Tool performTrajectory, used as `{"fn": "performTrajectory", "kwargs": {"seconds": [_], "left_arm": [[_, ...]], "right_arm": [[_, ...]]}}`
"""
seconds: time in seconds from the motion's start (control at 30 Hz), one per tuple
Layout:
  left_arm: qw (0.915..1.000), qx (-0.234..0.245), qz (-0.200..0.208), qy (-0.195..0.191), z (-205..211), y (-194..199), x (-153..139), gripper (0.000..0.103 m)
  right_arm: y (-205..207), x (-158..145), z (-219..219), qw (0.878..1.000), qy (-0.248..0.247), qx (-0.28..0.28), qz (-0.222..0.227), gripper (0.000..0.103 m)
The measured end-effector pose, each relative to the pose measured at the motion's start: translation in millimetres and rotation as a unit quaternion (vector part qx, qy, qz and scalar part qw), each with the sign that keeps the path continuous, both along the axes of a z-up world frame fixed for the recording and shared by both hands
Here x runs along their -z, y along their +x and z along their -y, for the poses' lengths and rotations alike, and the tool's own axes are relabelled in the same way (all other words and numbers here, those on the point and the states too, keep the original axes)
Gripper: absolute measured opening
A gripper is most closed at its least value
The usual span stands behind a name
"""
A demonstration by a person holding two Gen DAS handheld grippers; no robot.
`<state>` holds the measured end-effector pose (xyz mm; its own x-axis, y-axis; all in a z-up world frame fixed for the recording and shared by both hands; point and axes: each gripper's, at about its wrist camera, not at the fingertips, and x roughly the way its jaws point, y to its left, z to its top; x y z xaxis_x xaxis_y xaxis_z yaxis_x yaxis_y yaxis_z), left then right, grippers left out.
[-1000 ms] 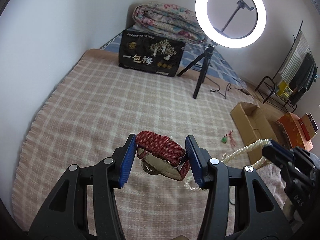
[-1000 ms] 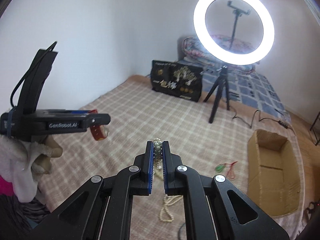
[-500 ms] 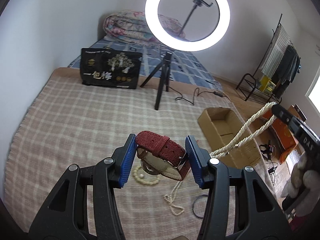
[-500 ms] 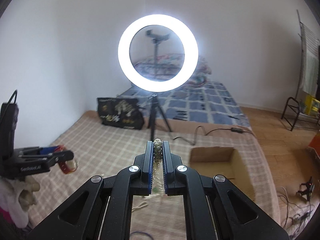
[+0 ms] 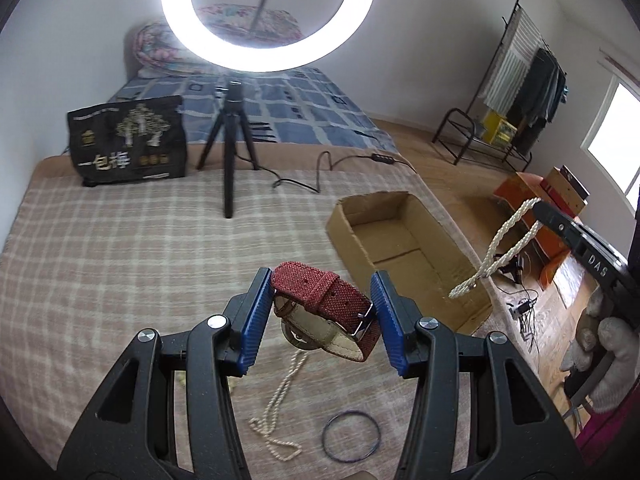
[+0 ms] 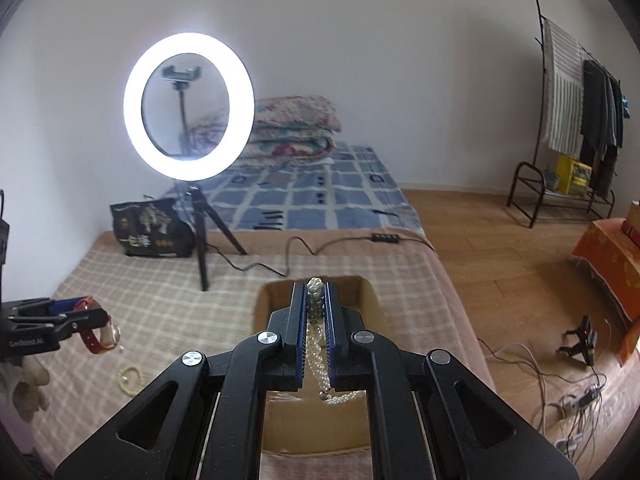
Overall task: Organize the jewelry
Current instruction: 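Carry the watch in the left tool while the right tool carries the necklace over the box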
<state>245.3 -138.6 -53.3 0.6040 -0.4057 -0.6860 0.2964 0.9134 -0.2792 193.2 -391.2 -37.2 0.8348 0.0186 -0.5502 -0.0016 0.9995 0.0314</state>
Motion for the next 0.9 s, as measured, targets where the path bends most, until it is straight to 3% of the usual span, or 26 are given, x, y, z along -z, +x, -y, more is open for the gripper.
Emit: {"fn": "performTrajectory", "kwargs": {"seconds": [0.53, 0.9], "left_arm": [[0.9976, 0.061, -0.032, 0.005, 114.4, 75.8, 33.9, 0.051], [0.9964, 0.054, -0.064, 0.012, 141.0, 115.4, 65.0, 0.052]], "right_arm": [[14.1, 45.5, 28.2, 0.998, -0.008, 0.007, -0.07, 0.006], [14.5, 63.1, 42.1, 0.995, 0.003, 0.012, -0.096, 0.006]]}}
